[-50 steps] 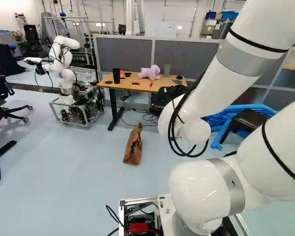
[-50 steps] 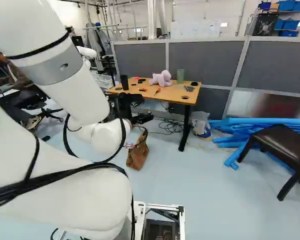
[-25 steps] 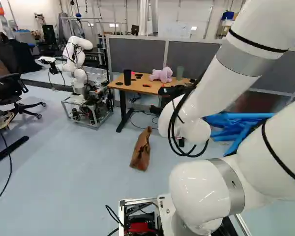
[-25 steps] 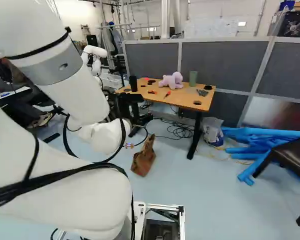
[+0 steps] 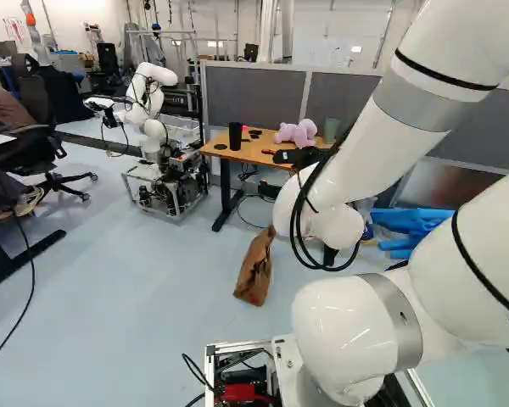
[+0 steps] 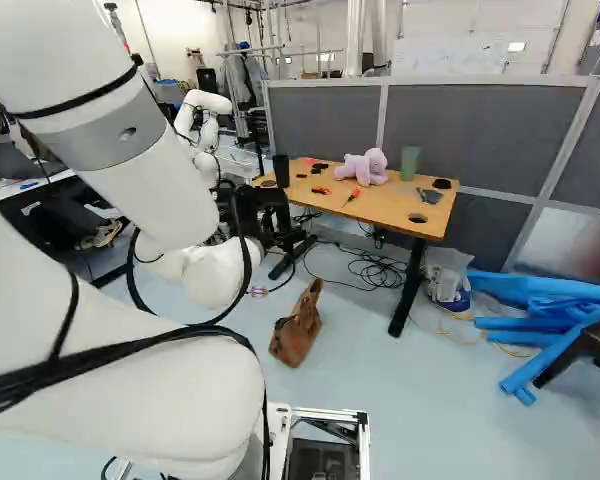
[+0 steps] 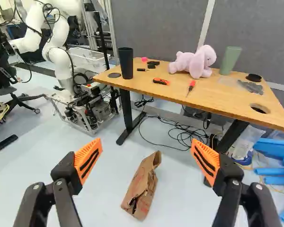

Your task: Pick up the bag on the ground and place it on the table

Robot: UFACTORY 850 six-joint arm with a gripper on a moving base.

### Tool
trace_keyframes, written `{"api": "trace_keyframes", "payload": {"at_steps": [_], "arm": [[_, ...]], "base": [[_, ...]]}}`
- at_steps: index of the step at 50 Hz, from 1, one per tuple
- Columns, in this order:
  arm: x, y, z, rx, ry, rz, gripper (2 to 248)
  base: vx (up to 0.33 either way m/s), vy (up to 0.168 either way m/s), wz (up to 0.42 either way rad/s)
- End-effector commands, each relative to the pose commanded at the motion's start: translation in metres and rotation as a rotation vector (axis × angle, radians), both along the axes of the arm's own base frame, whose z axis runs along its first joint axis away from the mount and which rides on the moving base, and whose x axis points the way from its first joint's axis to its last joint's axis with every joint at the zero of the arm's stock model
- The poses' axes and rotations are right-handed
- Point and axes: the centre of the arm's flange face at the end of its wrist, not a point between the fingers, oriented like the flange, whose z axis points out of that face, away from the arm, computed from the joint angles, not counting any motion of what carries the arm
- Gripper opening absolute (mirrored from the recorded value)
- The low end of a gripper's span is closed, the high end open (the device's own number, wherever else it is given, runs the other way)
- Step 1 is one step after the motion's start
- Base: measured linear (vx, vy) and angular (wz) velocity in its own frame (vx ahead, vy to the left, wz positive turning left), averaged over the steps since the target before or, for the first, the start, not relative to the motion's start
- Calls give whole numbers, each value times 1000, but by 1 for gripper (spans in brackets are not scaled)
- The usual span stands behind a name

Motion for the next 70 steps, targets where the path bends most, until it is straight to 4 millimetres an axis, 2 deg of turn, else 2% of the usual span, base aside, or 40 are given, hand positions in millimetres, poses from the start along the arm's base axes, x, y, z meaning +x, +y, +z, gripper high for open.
{"api": "trace_keyframes", "payload": {"at_steps": [28, 46, 70], "arm": [[0, 0, 0, 0, 0, 0, 247], [25, 0, 3, 0, 10, 0, 247], [73, 0, 4, 0, 50, 0, 247]], "base": [[142, 3, 3], [29, 1, 0], [0, 0, 0]]}}
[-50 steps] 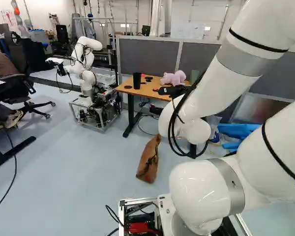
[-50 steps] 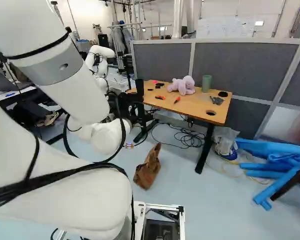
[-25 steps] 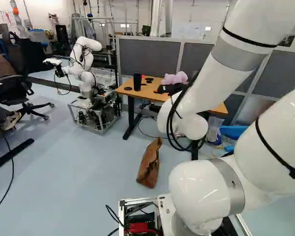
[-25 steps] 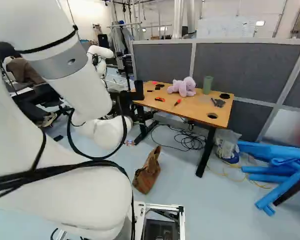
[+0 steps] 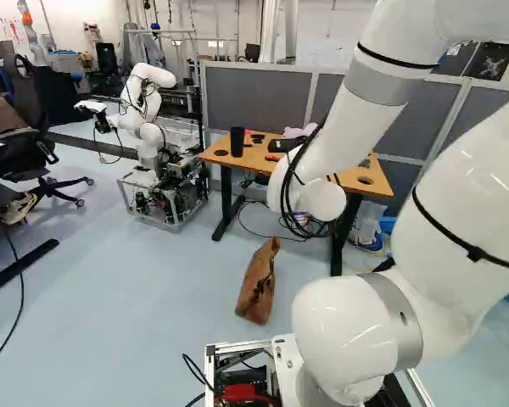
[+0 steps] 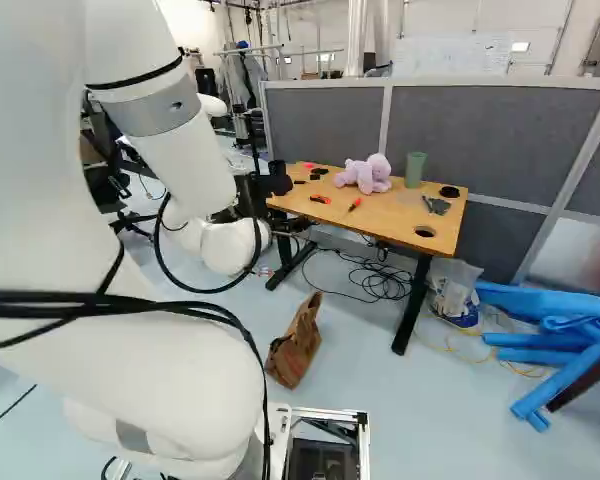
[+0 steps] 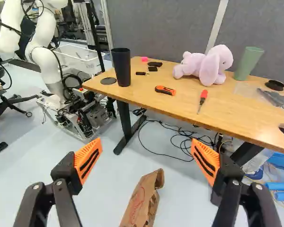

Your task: Pick up the bag on the ground and place it on the table

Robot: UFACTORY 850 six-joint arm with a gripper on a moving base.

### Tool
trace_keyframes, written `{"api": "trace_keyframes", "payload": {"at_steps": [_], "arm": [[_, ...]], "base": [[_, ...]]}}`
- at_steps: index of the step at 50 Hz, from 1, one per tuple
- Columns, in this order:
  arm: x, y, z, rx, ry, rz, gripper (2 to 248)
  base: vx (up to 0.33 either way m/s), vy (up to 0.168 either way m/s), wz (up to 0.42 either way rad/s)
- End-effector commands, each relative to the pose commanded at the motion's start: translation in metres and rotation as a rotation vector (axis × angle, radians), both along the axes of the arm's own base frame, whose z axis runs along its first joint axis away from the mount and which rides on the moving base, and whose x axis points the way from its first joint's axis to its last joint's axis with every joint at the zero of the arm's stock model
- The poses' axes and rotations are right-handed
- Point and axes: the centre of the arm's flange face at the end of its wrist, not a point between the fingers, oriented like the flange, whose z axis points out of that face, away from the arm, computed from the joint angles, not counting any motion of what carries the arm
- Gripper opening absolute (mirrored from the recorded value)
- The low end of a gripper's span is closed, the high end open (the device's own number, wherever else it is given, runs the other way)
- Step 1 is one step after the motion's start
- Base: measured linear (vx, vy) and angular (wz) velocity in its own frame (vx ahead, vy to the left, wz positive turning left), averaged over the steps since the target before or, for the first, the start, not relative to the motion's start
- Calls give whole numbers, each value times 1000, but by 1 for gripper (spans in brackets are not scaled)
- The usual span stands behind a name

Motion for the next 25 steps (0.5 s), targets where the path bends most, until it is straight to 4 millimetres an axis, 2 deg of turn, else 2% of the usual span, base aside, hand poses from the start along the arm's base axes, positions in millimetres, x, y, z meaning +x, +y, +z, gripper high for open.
{"api": "trace_keyframes", "payload": {"at_steps": [9, 25], "arm": [[19, 0, -3, 0, 27, 0, 247], [53, 0, -22, 0, 109, 0, 247]], "base": [[0, 0, 0], [0, 0, 0]]}}
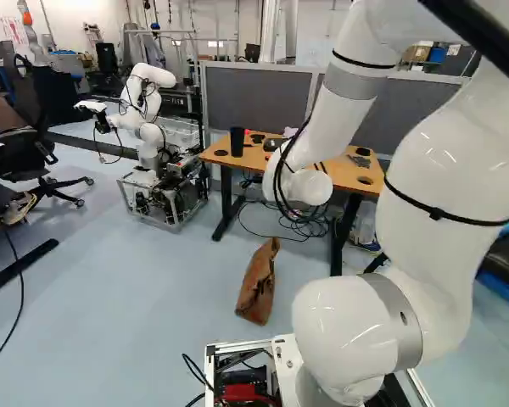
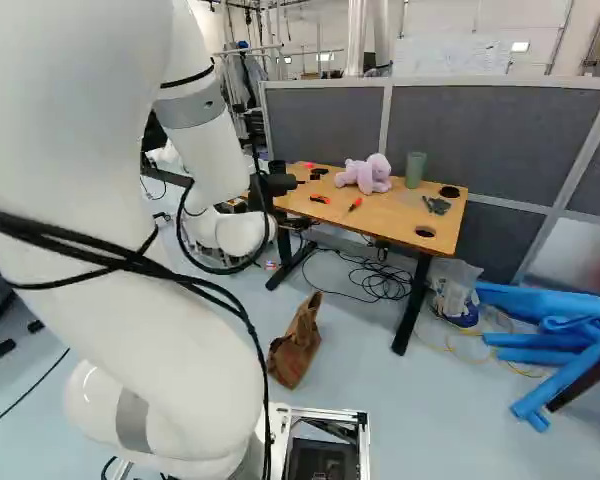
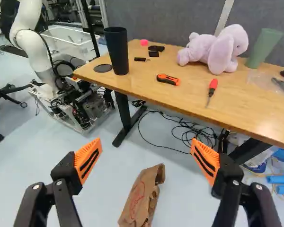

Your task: Pick up the bag on the ground and place it on the table

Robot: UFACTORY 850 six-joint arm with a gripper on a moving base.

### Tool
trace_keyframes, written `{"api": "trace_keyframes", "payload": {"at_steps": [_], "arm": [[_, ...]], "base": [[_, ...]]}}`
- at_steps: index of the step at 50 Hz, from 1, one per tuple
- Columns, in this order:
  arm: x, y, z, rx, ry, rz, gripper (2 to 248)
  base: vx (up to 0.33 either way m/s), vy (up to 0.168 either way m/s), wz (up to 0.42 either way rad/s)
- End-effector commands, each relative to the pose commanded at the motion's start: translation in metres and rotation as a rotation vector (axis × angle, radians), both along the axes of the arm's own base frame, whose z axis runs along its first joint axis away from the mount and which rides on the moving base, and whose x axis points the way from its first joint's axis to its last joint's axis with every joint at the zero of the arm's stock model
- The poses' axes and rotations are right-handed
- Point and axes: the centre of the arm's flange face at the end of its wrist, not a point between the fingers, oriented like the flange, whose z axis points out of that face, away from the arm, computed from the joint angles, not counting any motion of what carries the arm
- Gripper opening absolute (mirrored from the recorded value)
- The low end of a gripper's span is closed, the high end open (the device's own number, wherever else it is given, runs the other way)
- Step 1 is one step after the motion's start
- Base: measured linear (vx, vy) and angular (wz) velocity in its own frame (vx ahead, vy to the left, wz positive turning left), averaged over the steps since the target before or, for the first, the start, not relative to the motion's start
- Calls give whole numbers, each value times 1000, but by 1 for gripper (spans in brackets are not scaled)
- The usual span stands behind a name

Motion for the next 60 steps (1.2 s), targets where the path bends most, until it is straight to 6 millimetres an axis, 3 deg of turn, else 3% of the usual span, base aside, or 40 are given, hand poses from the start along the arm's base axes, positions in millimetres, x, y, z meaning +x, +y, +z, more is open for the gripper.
{"api": "trace_keyframes", "payload": {"at_steps": [21, 60], "arm": [[43, 0, -27, 0, 71, 0, 247], [90, 0, -81, 0, 198, 0, 247]], "base": [[0, 0, 0], [0, 0, 0]]}}
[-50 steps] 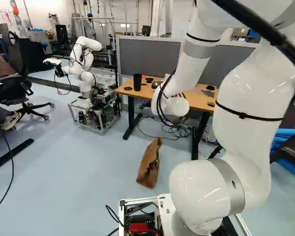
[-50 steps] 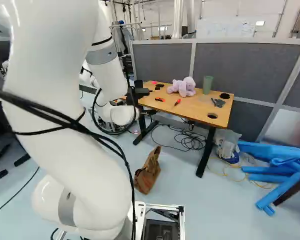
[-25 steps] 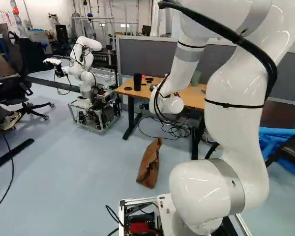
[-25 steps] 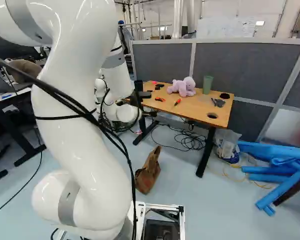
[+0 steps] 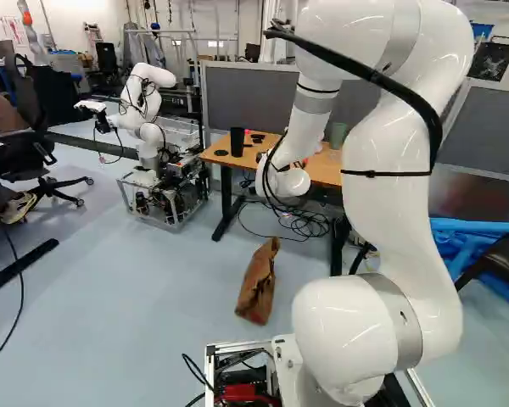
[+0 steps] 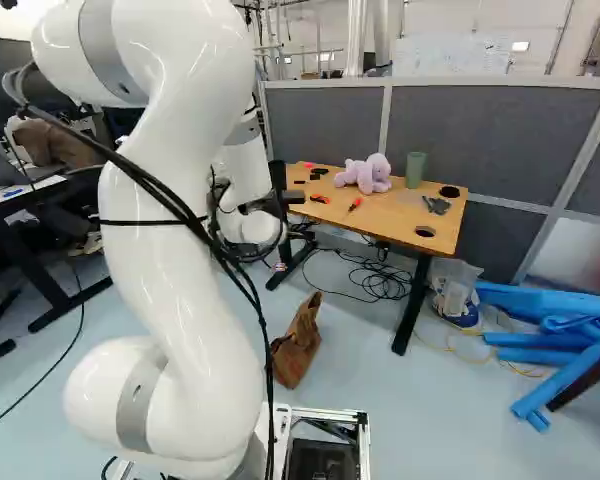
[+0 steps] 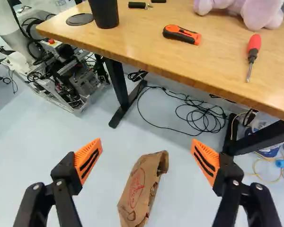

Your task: Pick up the bag on the ground and place it on the table

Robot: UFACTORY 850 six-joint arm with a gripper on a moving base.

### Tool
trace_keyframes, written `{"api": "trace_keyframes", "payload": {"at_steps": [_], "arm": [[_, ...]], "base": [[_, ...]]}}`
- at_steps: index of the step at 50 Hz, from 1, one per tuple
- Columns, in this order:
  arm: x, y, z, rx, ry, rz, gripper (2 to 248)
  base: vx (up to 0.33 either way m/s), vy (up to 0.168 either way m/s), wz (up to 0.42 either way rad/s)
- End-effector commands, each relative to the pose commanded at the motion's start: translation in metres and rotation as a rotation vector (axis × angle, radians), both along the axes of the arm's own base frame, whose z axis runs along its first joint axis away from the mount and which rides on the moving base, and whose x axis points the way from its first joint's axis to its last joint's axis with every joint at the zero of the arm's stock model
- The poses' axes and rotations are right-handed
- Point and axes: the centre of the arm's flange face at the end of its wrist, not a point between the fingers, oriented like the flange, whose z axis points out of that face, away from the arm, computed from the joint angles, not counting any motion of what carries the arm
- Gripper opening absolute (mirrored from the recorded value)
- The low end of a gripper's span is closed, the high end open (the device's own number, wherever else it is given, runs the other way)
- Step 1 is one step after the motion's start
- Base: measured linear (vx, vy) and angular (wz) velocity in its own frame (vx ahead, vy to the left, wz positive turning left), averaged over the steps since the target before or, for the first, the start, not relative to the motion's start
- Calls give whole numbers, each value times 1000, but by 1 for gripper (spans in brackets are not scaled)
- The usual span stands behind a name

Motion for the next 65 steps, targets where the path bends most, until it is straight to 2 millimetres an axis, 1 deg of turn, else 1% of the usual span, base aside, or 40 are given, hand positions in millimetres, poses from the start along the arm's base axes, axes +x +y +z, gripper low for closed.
{"api": "trace_keyframes", "payload": {"at_steps": [14, 28, 65], "arm": [[14, 0, -19, 0, 32, 0, 247], [24, 0, -40, 0, 84, 0, 247], [35, -1, -97, 7, 265, -26, 247]], "base": [[0, 0, 0], [0, 0, 0], [0, 0, 0]]}}
